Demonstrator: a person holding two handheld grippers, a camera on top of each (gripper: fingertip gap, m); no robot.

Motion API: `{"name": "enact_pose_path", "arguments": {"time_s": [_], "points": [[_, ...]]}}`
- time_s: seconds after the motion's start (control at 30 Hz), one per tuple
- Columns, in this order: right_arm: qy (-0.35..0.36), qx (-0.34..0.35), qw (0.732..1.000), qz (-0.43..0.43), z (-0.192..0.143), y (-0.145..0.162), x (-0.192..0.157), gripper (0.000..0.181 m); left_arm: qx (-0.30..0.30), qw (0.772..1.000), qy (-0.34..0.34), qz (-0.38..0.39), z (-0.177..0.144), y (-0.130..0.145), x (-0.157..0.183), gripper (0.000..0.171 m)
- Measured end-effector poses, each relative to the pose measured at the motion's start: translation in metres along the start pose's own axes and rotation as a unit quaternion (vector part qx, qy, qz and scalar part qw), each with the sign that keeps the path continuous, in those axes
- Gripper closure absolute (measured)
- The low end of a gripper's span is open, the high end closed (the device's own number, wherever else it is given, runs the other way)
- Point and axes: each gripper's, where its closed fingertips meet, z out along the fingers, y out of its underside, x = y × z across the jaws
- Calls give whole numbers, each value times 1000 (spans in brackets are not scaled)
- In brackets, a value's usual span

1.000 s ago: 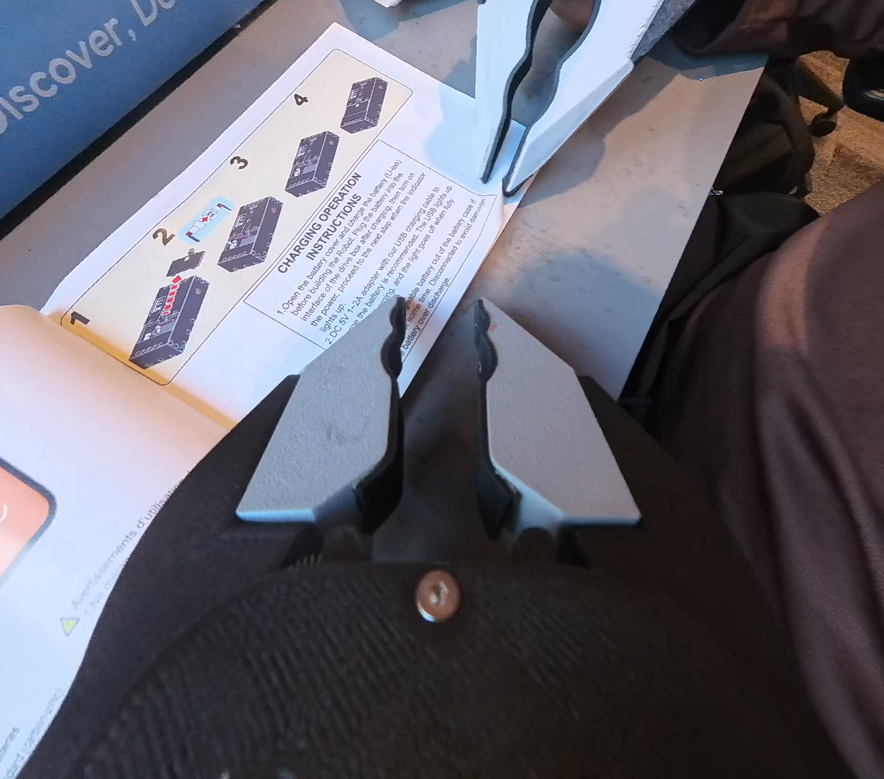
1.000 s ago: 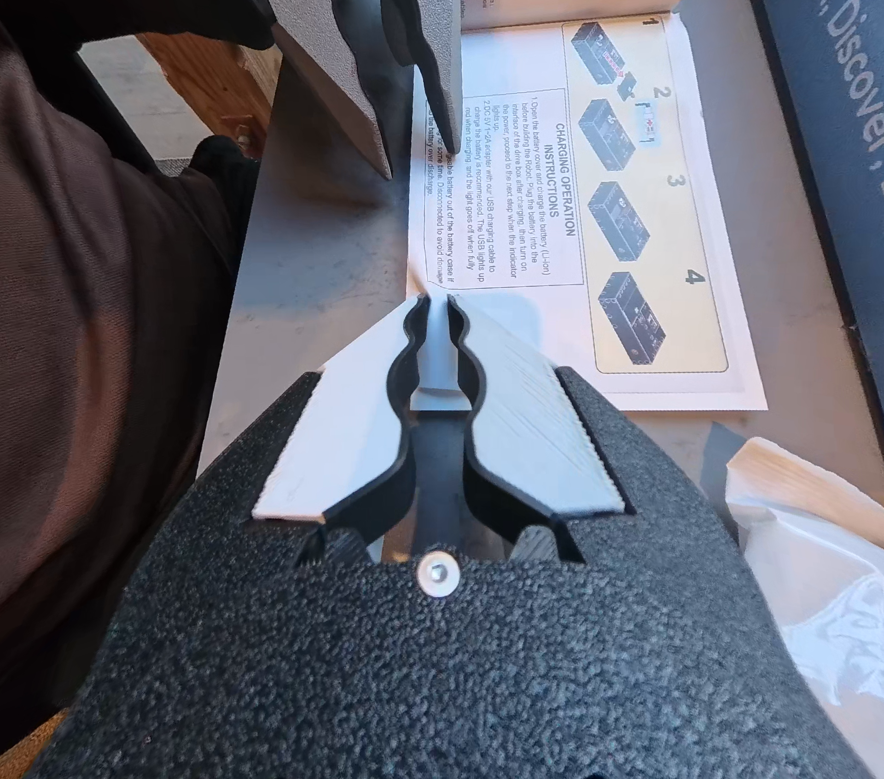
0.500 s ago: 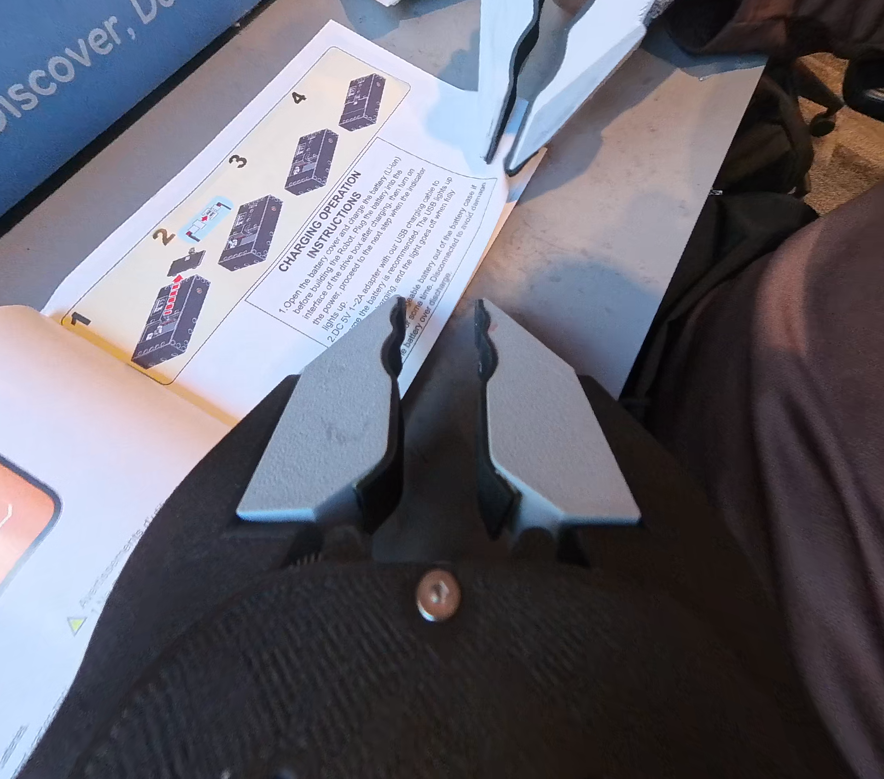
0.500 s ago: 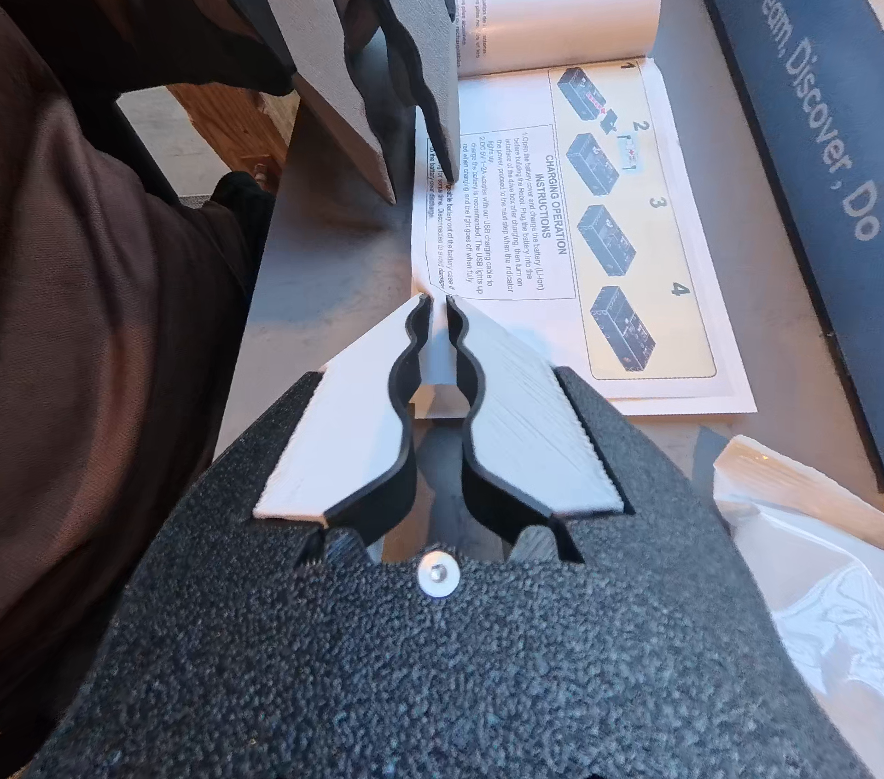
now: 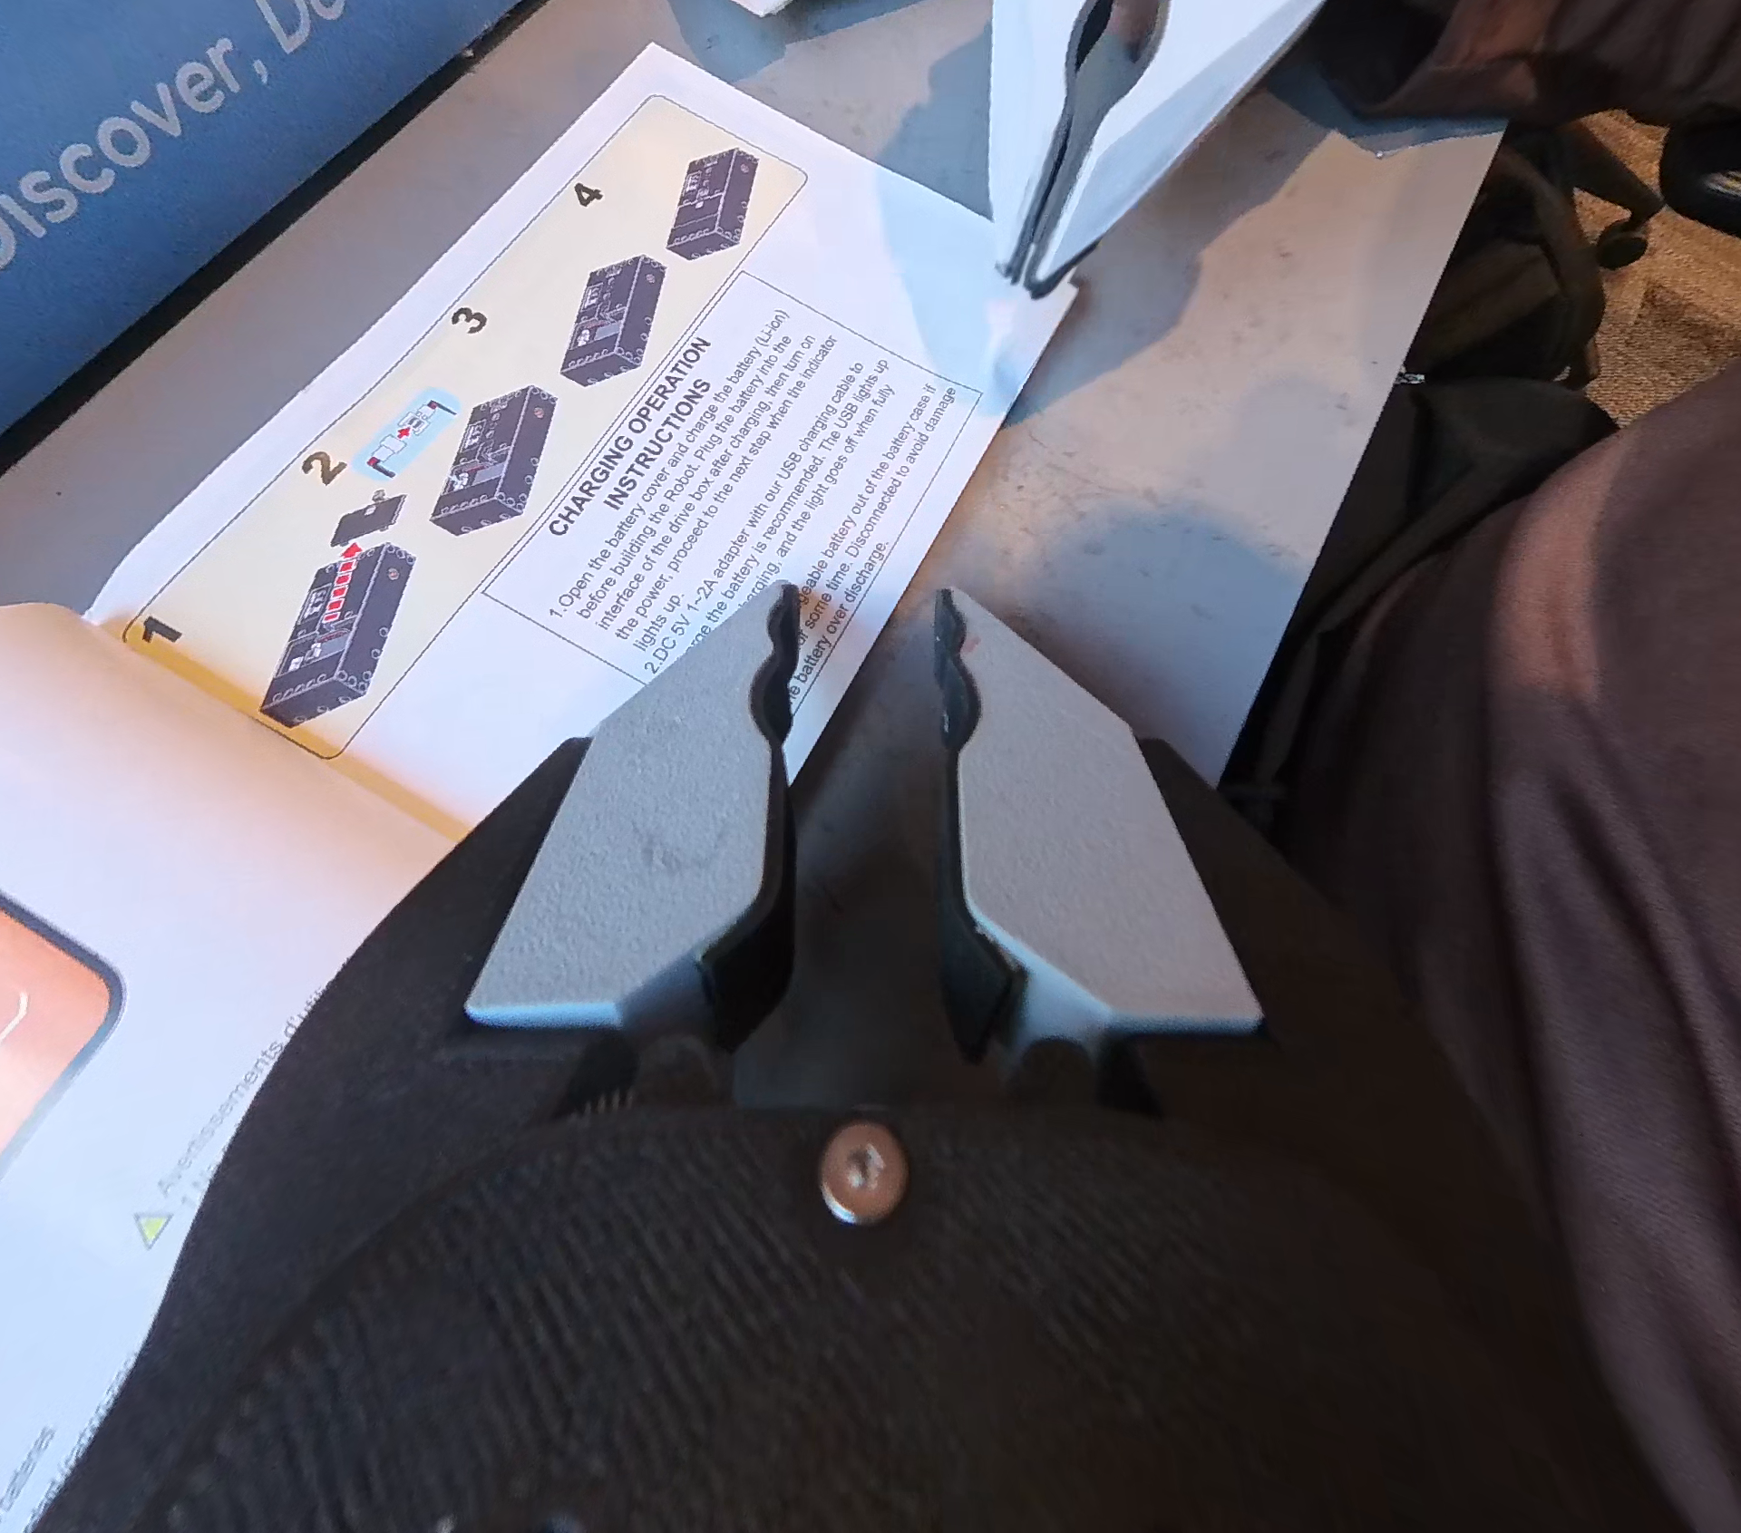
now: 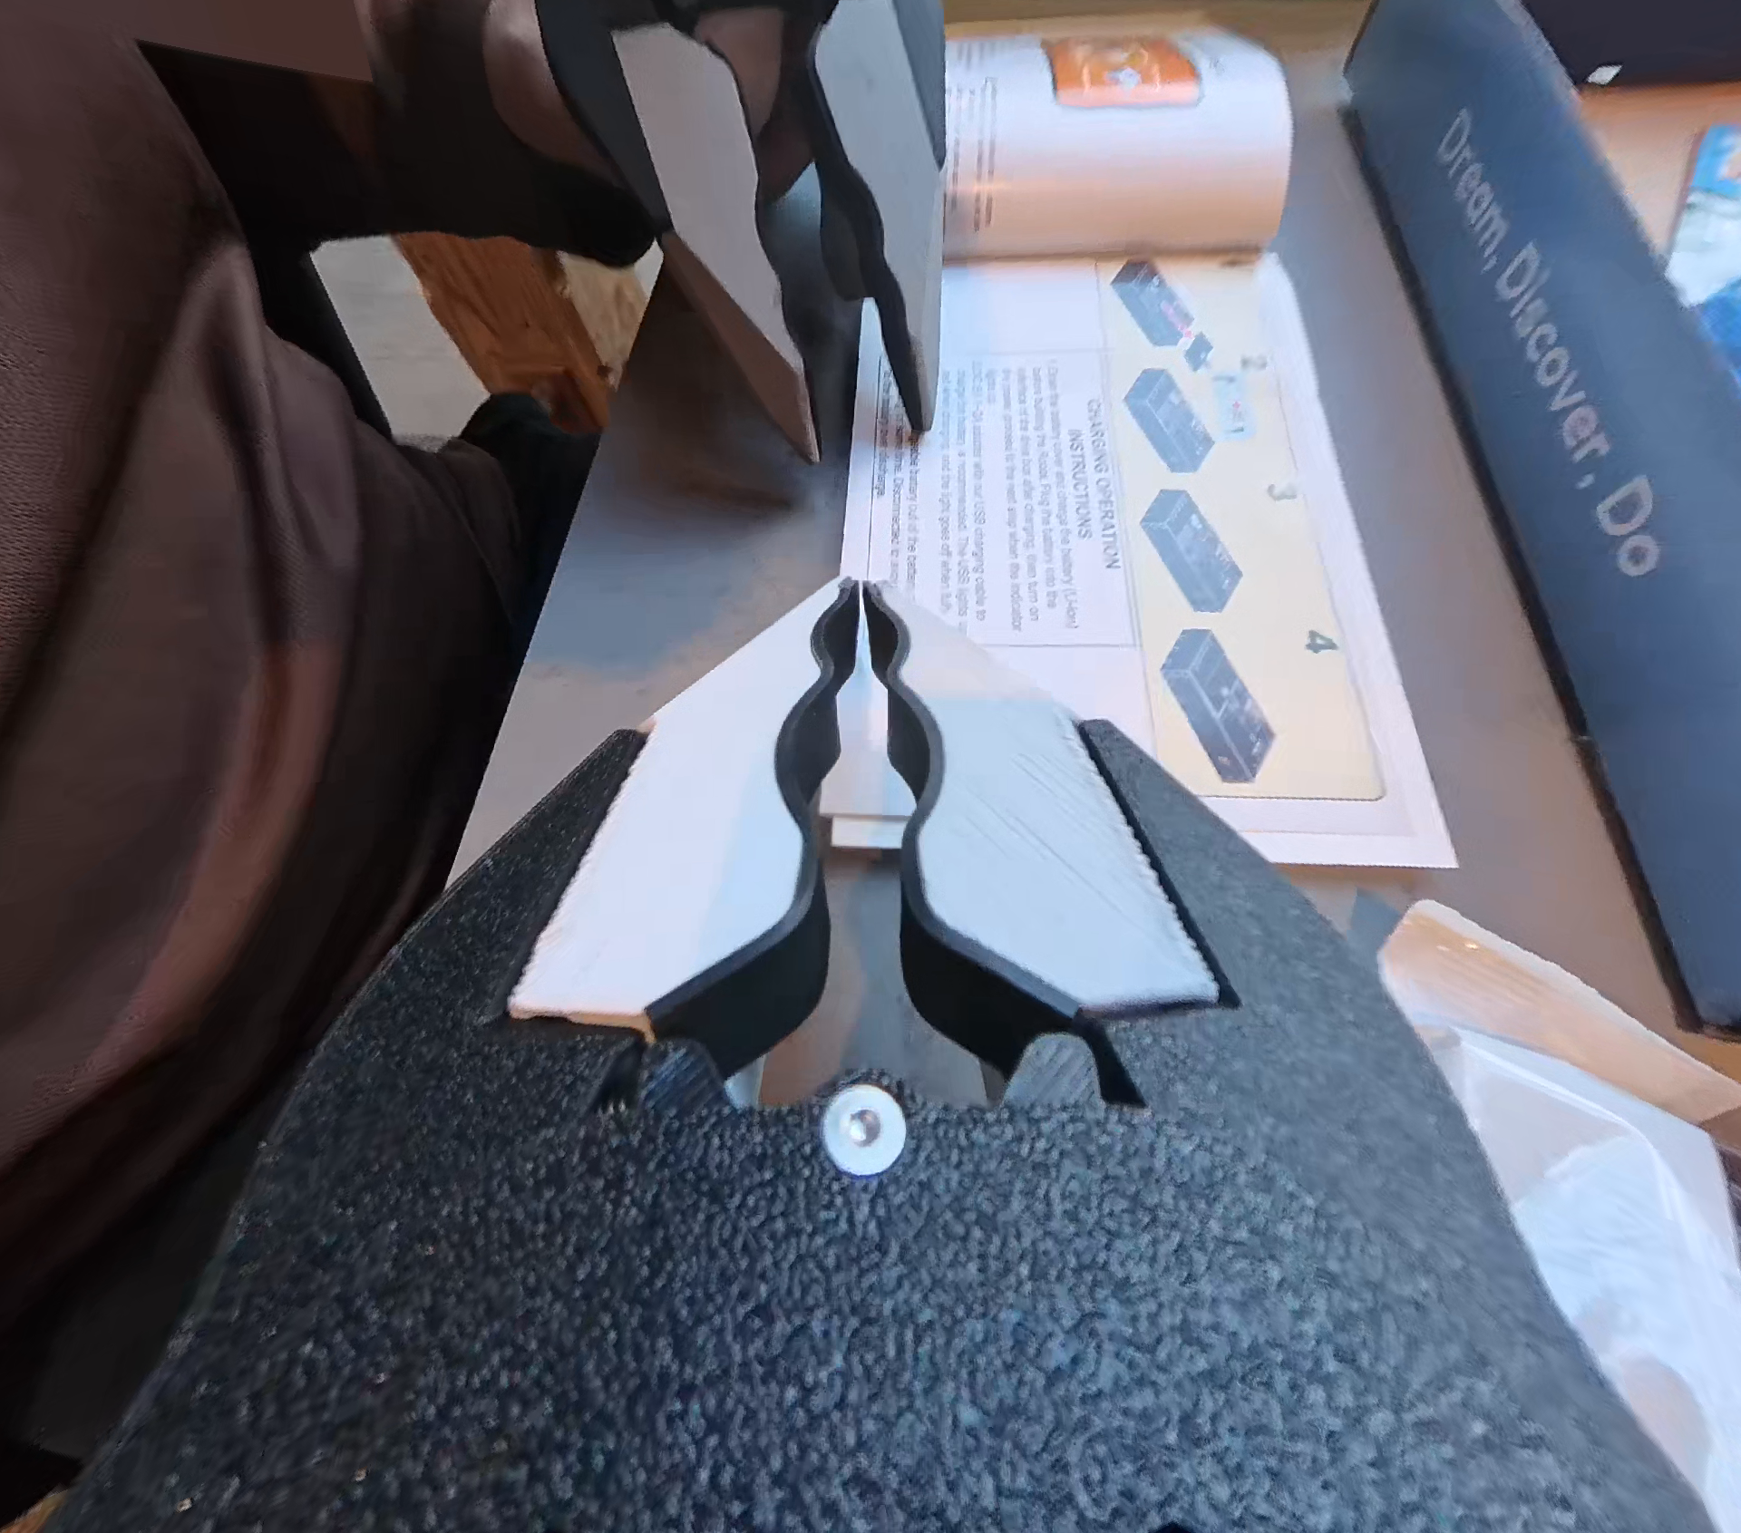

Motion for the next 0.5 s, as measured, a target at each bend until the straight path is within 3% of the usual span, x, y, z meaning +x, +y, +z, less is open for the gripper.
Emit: {"name": "enact_pose_path", "arguments": {"time_s": [0.5], "points": [[23,34,999,-8,-6,-8,7,168,3,1000,0,1,0,-1,0,146]]}}
